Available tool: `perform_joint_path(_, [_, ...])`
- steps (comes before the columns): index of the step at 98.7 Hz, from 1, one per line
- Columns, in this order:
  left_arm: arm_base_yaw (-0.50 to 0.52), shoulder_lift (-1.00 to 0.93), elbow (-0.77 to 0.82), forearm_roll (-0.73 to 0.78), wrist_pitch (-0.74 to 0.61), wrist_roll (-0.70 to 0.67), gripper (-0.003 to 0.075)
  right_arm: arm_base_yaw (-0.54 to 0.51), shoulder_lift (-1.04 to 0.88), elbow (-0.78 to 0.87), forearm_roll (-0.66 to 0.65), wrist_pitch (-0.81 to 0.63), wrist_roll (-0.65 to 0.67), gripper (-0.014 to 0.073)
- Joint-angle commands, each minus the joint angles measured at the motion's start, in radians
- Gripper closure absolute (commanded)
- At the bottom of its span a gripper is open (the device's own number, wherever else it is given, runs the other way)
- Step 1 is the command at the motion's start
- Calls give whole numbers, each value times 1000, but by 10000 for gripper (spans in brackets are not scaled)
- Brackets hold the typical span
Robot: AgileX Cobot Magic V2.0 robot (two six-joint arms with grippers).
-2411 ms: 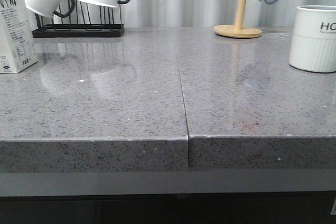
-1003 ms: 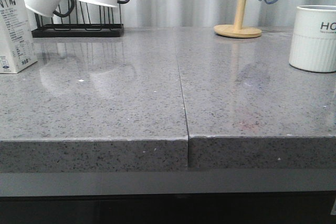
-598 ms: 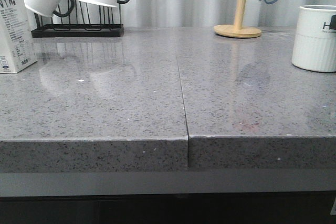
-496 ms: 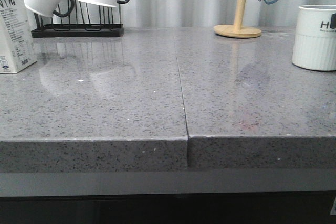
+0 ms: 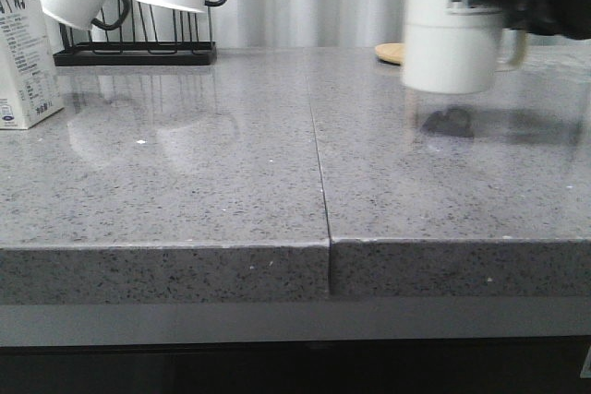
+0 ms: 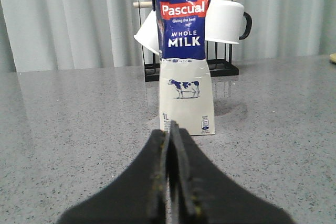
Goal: Place milk next to cup
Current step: 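Grasp the mug handle with the right gripper and carry it toward the table center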
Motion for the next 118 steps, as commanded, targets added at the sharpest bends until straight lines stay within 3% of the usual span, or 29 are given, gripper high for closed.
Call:
perform_joint_path(1, [2, -33, 50, -10, -80, -8, 741, 69, -27, -52, 141, -131, -127, 652])
perform_joint_path(34, [2, -33, 50, -10, -80, -8, 741, 244, 109, -172, 306, -192, -217, 652])
perform_joint_path(93, [2, -33, 50, -10, -80, -8, 741, 263, 219, -215, 336, -229, -215, 645])
perform_joint_path(118, [2, -33, 50, -10, -80, -8, 741, 263, 219, -215, 336, -179, -215, 471])
